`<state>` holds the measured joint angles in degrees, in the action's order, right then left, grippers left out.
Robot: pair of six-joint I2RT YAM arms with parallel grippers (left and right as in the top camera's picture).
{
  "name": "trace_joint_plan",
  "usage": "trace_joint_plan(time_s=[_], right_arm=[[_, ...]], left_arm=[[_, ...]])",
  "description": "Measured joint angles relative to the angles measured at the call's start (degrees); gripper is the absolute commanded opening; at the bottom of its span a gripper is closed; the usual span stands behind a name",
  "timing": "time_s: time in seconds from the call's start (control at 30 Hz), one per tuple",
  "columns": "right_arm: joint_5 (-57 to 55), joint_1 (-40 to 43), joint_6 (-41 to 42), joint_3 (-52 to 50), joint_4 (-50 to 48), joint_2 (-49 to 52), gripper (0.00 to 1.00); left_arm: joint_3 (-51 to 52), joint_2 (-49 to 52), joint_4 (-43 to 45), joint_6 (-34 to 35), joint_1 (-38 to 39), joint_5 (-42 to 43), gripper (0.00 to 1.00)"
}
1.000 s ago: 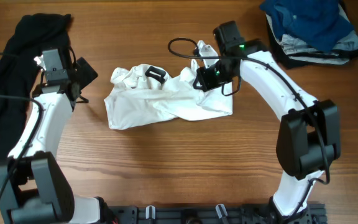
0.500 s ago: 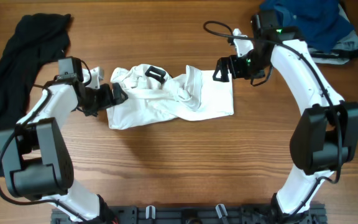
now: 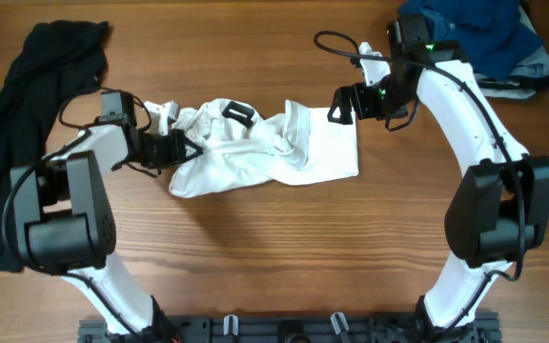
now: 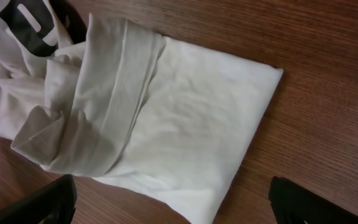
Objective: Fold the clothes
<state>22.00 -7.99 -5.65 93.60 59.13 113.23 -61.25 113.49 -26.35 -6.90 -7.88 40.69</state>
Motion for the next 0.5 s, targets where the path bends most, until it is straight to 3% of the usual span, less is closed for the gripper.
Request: trace_joint_plan(time_s=[0.13,0.3,0.4,0.5], right_arm=[[0.0,0.0,0.0,0.0,-0.02,0.0,1.0],[0.02,0.0,0.0,0.0,-1.38,0.0,1.0],[0.0,0.0,0.0,0.0,-2.43,0.0,0.99],[-0.07,0.0,0.0,0.0,-2.6,0.0,0.99]], left_arm=[[-0.31,0.13,1.88,6.32,-1.86,-1.66,0.04],[-11.87,-1.2,-15.37,7.54,-12.41,-15.63,0.04],[-16.33,-1.97,-20.0,5.46,-11.58,-18.14,0.04],[-20.52,-2.4,-25.09,4.35,-4.0,-20.09,0.04]])
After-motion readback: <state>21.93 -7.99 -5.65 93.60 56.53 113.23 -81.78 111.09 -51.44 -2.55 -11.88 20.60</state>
